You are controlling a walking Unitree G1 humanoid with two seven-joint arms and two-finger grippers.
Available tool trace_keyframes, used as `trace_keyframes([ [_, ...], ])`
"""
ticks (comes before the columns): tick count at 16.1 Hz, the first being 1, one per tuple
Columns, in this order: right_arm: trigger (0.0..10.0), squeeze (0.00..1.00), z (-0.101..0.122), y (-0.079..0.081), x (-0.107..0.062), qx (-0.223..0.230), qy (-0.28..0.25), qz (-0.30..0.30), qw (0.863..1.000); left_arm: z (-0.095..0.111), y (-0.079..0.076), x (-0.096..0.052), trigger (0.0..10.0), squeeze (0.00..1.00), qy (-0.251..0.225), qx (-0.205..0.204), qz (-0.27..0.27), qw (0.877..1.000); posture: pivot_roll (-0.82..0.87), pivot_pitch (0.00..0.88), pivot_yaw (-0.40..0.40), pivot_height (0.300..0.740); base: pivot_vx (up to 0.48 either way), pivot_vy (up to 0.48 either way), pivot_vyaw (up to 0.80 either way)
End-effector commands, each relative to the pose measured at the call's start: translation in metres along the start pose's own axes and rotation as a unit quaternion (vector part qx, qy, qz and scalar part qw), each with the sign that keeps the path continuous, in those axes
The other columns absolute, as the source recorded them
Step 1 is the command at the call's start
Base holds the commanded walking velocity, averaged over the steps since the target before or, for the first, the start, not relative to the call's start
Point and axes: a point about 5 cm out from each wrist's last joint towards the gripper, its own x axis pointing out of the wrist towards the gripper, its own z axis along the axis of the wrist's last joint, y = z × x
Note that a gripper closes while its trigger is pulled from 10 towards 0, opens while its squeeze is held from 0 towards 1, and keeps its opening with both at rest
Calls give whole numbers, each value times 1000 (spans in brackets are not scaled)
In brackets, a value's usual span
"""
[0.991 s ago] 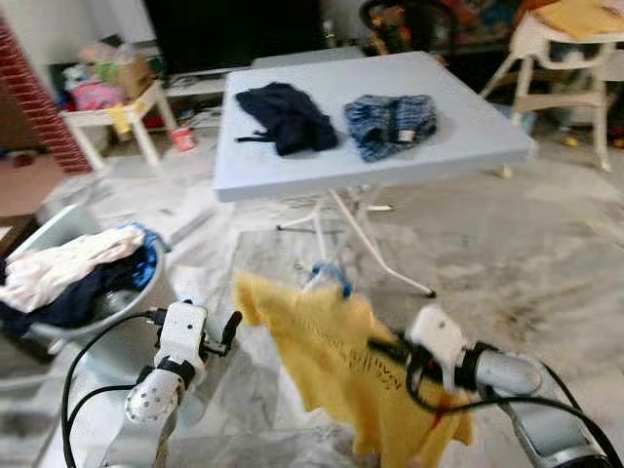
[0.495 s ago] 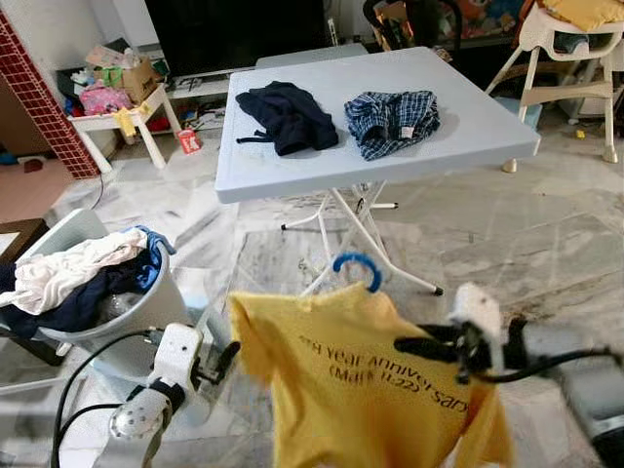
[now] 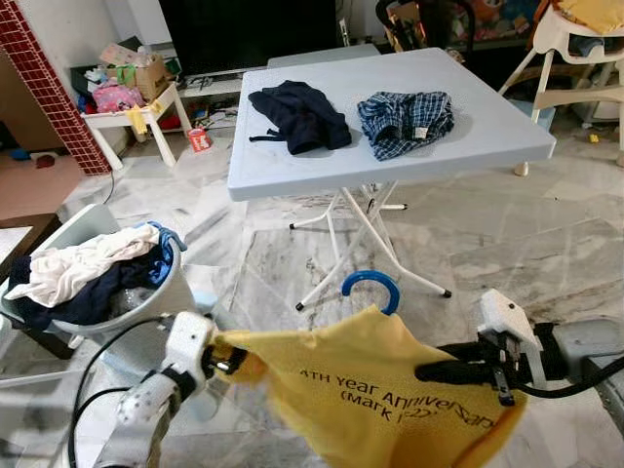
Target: Hang hanger
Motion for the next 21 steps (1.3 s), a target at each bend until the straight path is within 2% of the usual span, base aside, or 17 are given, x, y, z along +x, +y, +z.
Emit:
trace_keyframes([
  [1, 10000, 0, 13, 1, -4, -25, -19, 10, 999, 1, -2, 3, 10000, 0, 4, -7, -17, 1000, -167, 0, 121, 740, 0, 0, 0],
  [2, 10000, 0, 11, 1, -4, -25, -14, 7, 1000, 2, -10, 6, 10000, 0, -2, -16, -47, 999, -174, 0, 125, 740, 0, 0, 0],
  [3, 10000, 0, 10, 3, -4, -23, -13, 7, 1000, 3, -19, 9, 0, 0, -12, -31, -78, 996, -178, 0, 129, 740, 0, 0, 0],
  [4, 10000, 0, 9, 4, -4, -21, -12, 2, 1000, 4, -25, 11, 0, 0, -17, -40, -99, 994, -186, 0, 134, 740, 0, 0, 0],
  [6, 10000, 0, 6, 5, -7, -17, -7, -8, 1000, 5, -27, 12, 0, 0, -21, -43, -105, 993, -191, 0, 138, 740, 0, 0, 0],
  [13, 10000, 0, 1, -4, -8, -19, 6, -39, 999, 9, -13, 9, 0, 0, -33, -52, -86, 994, -177, 0, 132, 740, 0, 0, 0],
  [15, 10000, 0, 0, -9, -8, -24, 10, -54, 998, 8, -13, 7, 0, 0, -35, -59, -85, 994, -170, 0, 126, 740, 0, 0, 0],
  [18, 10000, 0, 5, -26, -5, -50, 8, -119, 992, 6, -14, 3, 0, 0, -36, -64, -84, 994, -171, 0, 127, 740, 0, 0, 0],
  [21, 10000, 0, 6, -33, -3, -58, 5, -147, 987, 7, -13, 4, 0, 0, -37, -66, -81, 994, -169, 0, 127, 740, 0, 0, 0],
])
